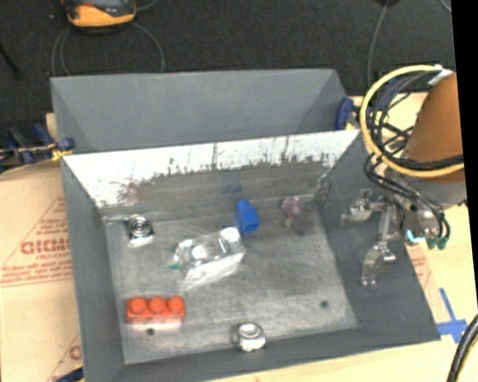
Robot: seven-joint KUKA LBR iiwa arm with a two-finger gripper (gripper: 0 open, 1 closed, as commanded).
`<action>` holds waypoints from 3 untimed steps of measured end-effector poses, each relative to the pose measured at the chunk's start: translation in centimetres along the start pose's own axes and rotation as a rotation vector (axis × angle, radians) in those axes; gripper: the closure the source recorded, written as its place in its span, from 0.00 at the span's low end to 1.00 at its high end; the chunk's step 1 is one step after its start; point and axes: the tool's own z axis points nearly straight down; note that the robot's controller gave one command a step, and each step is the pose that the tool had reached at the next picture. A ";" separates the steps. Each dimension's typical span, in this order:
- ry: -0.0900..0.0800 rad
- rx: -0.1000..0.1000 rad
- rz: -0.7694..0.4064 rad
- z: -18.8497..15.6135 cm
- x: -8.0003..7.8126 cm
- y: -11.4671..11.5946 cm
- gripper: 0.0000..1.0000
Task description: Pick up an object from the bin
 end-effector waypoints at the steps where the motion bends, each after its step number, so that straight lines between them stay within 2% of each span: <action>1: -0.015 0.003 -0.022 16.2 -10.6 -2.2 0.00; 2: -0.013 -0.003 0.175 13.1 -13.3 0.7 0.00; 3: -0.012 -0.002 0.370 12.0 -12.9 -0.9 0.00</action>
Offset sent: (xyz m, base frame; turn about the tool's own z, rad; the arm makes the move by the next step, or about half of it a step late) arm 0.1017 -0.0206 -0.1641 -0.0267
